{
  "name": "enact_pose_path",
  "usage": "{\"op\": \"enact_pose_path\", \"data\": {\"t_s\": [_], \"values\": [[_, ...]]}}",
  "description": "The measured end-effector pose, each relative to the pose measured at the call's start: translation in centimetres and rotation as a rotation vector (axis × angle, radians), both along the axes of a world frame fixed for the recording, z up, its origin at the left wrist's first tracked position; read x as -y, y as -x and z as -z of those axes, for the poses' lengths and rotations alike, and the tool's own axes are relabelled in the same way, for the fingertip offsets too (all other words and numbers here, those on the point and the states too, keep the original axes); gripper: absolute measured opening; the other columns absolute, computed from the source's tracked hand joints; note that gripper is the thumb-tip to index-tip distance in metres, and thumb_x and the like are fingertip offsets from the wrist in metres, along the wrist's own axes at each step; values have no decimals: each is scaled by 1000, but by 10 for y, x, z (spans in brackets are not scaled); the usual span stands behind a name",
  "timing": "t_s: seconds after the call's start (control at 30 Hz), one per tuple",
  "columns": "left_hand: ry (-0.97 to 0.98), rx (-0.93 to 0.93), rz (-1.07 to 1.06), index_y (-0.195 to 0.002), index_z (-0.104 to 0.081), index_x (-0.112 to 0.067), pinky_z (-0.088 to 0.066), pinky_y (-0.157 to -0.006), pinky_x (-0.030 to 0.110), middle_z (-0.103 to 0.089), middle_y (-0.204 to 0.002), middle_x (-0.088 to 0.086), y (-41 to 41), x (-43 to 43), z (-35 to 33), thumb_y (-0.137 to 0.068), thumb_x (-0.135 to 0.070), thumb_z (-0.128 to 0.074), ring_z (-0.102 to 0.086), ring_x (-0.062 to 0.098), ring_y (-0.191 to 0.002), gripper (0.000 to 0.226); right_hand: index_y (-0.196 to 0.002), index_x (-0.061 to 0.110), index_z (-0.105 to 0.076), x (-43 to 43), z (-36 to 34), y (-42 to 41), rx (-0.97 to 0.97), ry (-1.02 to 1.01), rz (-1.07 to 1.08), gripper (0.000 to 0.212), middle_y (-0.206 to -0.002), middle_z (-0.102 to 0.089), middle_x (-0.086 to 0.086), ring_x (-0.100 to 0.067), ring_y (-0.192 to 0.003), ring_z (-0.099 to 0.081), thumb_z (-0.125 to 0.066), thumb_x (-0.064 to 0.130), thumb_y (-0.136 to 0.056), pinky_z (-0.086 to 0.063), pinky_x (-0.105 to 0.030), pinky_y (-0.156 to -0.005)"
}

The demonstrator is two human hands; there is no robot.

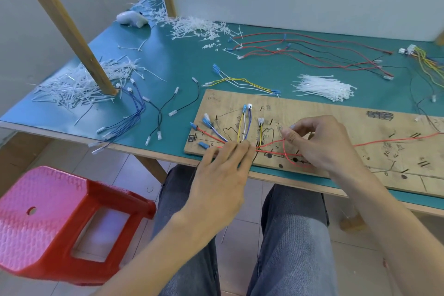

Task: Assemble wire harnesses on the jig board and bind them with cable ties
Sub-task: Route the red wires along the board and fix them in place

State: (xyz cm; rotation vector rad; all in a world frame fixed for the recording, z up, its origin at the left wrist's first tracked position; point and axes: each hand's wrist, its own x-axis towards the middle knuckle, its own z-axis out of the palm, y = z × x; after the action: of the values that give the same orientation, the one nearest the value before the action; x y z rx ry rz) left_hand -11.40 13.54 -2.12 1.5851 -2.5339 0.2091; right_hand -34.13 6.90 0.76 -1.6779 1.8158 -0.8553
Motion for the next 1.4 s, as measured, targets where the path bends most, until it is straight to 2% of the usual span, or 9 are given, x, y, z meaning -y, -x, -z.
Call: {"op": "enact_pose_path", "data": {"t_s": [0.17,0.27,0.33,0.47,0.63,0.83,1.03,1.27,1.4], "values": [[20,30,24,-148,-50,-10,-32,-100,42,-52,-143,1,0,4,0,-82,-22,-68,-48,27,-126,70,-75,28,-73,11,-2,-14,-66,77,-29,27,-69,-67,20,6,-64,-62,-76,50,-91,-38,-14,-58],[37,83,56,-147,-50,-6,-33,-96,43,-54,-138,4,0,4,-2,-81,-21,-68,-49,28,-121,70,-79,28,-74,19,-1,-28,-139,132,-12,27,-72,-68,14,-17,-80,-67,-73,51,-94,-52,-34,-76],[38,96,72,-145,-51,-5,-33,-94,43,-54,-136,4,0,5,-4,-81,-21,-66,-48,28,-119,68,-74,33,-67,24,0,-38,-189,144,-4,29,-68,-64,14,-26,-89,-62,-69,53,-95,-50,-43,-83],[30,86,81,-143,-55,-7,-37,-94,42,-56,-133,2,-1,9,-7,-79,-20,-67,-47,26,-118,66,-76,34,-70,35,6,-52,-318,164,39,32,-68,-52,15,-26,-94,-48,-66,59,-96,-43,-43,-81],[19,56,96,-142,-56,-7,-37,-90,41,-57,-132,1,-1,10,-7,-80,-19,-67,-48,24,-115,64,-76,33,-71,41,13,-54,-351,123,97,33,-78,-57,9,-30,-99,-51,-66,61,-94,-43,-43,-82],[-9,-70,62,-143,-50,-13,-39,-88,38,-57,-122,-6,2,11,-7,-79,-15,-66,-48,21,-110,65,-81,32,-68,41,14,-52,-197,96,88,27,-69,-60,12,-27,-98,-55,-77,57,-85,-48,-49,-89],[3,-114,66,-140,-51,-14,-34,-87,37,-56,-118,-7,2,11,-5,-76,-14,-69,-47,19,-107,66,-98,44,-76,19,10,-50,-347,145,30,32,-93,-54,13,-19,-101,-42,-81,67,-76,-32,-40,-81],[-50,-122,48,-154,-41,-13,-42,-88,38,-57,-127,-8,2,11,-6,-76,-14,-70,-48,19,-114,83,-123,36,-75,5,2,-46,-438,142,-74,46,-101,-56,11,-20,-103,-45,-74,63,-86,-47,-45,-89],[-55,-144,42,-153,-40,-13,-42,-86,38,-59,-121,-8,1,10,-7,-75,-11,-69,-49,19,-111,84,-105,36,-68,0,-2,-43,-310,111,-160,22,-79,-65,18,-3,-78,-58,-74,52,-92,-47,-32,-67]]}}
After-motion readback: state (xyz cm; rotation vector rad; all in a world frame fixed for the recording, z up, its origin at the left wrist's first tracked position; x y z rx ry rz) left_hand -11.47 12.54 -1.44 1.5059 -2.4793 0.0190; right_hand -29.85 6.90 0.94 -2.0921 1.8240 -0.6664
